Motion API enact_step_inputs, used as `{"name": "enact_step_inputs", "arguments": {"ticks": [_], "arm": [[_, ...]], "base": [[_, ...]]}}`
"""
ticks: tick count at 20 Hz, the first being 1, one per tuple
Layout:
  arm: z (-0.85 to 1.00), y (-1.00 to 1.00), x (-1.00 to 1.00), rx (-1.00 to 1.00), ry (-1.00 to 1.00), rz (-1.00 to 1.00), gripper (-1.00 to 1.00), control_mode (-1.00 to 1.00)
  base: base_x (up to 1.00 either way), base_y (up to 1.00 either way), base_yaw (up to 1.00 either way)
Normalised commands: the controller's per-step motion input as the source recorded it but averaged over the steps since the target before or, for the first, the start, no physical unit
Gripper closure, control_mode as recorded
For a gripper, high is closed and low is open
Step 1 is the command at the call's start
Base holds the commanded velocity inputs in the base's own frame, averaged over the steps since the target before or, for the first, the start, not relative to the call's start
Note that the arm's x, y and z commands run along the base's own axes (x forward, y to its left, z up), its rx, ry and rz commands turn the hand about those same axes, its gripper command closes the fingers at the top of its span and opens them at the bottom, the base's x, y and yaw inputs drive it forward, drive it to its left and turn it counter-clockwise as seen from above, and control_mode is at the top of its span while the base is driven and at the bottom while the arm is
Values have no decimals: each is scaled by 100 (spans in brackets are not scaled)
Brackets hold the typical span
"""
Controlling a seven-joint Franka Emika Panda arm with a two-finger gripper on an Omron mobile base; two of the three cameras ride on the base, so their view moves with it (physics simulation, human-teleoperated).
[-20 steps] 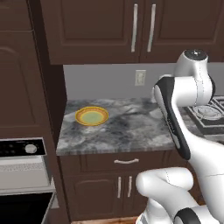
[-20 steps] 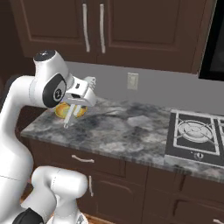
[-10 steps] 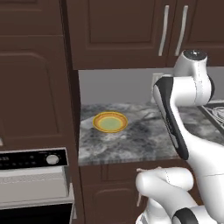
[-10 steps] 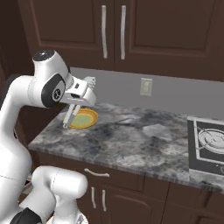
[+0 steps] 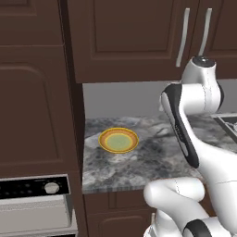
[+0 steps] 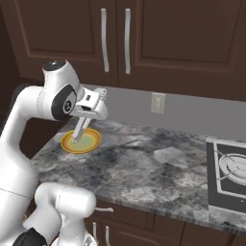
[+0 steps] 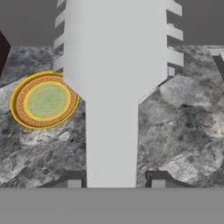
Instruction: Pick up the tongs from the counter and place them near the plate next to the oven.
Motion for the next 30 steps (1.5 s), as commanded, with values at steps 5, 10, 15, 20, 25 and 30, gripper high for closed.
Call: {"name": "enact_step_inputs", "arguments": {"ticks": [5, 10, 15, 20, 25, 30], "arm": [[-93, 0, 0, 0, -15, 0, 100, -100], [-88, 0, 23, 0, 2, 0, 100, -100], [-60, 0, 58, 0, 14, 1, 100, -100], [-42, -6, 52, 9, 13, 3, 100, -100], [-31, -6, 52, 13, 13, 1, 100, -100], [-33, 0, 41, 10, 3, 0, 100, -100]], "base": [[0, 0, 0], [0, 0, 0], [0, 0, 0], [0, 0, 0], [0, 0, 0], [0, 0, 0]]}}
